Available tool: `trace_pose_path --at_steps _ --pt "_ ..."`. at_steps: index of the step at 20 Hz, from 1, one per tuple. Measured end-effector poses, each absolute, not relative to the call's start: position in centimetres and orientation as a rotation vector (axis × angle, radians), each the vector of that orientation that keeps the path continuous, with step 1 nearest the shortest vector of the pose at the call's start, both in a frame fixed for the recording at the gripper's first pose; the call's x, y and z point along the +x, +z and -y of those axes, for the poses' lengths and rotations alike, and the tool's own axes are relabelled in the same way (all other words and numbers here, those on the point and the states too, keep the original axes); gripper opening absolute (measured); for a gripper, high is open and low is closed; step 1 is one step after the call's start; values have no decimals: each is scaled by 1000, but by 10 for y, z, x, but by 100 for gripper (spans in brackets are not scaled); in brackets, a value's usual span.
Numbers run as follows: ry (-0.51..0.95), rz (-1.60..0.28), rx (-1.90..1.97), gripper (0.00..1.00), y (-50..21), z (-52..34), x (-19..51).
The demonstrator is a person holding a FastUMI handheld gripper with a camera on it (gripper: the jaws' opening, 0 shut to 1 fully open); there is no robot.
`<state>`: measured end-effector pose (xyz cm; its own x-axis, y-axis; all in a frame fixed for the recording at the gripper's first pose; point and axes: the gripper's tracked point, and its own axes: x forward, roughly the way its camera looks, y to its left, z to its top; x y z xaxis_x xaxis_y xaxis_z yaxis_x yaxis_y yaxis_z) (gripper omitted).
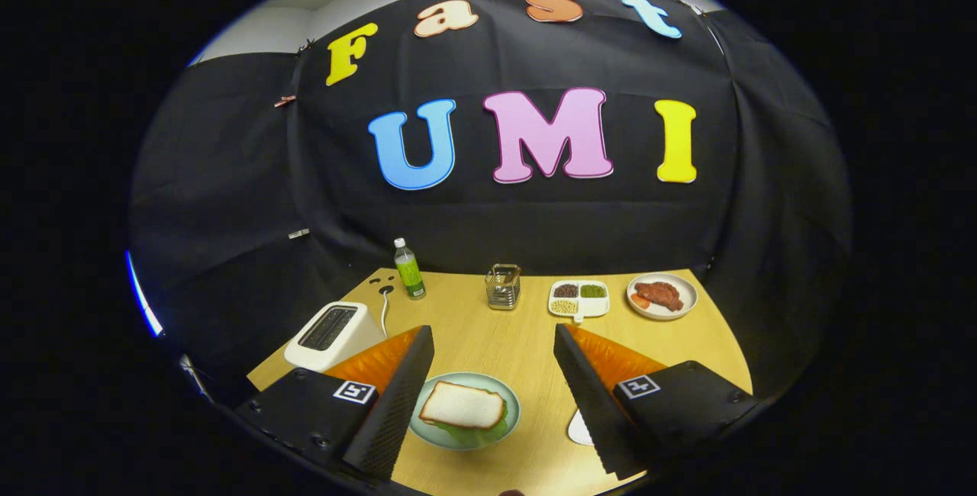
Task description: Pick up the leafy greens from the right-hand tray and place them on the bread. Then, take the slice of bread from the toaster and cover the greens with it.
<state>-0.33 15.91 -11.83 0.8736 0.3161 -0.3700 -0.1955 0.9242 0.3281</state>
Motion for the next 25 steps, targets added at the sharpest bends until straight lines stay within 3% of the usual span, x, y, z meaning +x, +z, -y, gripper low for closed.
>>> trace_pose_path --at_steps 12,25 --pt "171 -263 130 98 -42 -116 -32" --pt "158 -245 81 98 -39 -107 -46"
